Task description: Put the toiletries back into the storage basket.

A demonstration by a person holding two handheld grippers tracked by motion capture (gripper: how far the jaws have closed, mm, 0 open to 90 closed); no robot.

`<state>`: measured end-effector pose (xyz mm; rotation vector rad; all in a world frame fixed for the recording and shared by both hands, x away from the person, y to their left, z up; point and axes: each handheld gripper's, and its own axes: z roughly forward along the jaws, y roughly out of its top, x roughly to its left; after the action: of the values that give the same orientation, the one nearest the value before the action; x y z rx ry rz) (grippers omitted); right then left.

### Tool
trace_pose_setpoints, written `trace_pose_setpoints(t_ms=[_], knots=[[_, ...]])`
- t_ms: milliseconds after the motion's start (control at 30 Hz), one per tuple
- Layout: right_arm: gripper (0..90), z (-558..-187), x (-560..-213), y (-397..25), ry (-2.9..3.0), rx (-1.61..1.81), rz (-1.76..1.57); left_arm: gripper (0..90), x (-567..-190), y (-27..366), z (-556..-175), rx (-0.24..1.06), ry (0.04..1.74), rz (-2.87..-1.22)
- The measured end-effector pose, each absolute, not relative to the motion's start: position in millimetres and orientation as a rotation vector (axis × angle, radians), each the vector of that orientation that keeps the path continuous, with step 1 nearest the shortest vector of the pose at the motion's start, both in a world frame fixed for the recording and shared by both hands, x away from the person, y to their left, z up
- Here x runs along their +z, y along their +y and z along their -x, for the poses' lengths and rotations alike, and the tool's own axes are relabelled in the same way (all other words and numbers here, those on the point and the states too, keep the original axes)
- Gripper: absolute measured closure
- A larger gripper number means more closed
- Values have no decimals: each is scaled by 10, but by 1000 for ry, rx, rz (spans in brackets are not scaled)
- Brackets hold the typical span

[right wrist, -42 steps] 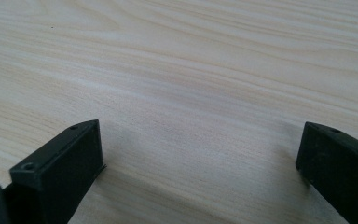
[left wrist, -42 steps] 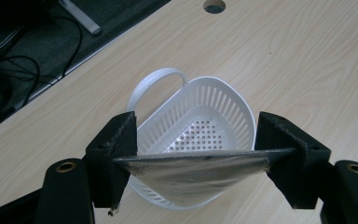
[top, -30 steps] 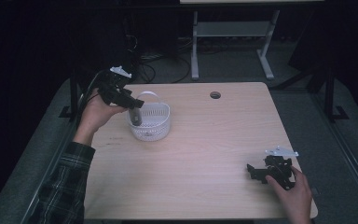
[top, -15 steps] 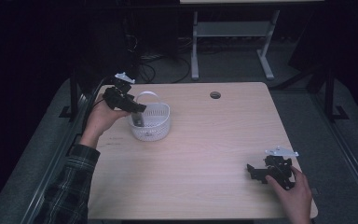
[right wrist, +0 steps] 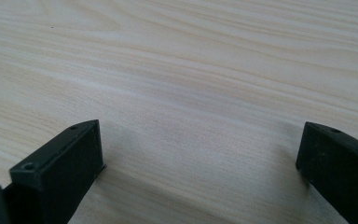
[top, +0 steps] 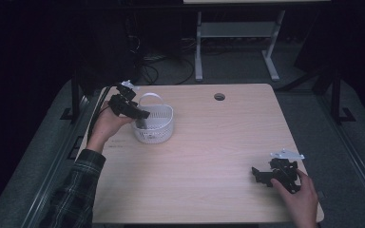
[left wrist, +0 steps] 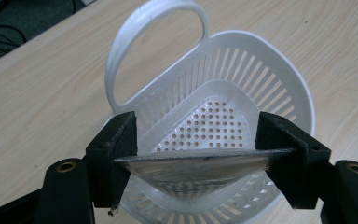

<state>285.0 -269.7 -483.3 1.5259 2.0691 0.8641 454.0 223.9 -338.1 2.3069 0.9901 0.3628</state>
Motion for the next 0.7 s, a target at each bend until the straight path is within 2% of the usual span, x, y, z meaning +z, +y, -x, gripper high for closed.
trace_pose_setpoints(t_ms=[267, 700], knots=[[0, -2850, -4833, -2697, 2069, 864, -1526, 294, -3537, 2246, -4574, 346, 1017, -2293], [0, -2849, -4833, -2697, 2069, 864, -1526, 286, -3548, 2236, -4580, 349, 1027, -2292]])
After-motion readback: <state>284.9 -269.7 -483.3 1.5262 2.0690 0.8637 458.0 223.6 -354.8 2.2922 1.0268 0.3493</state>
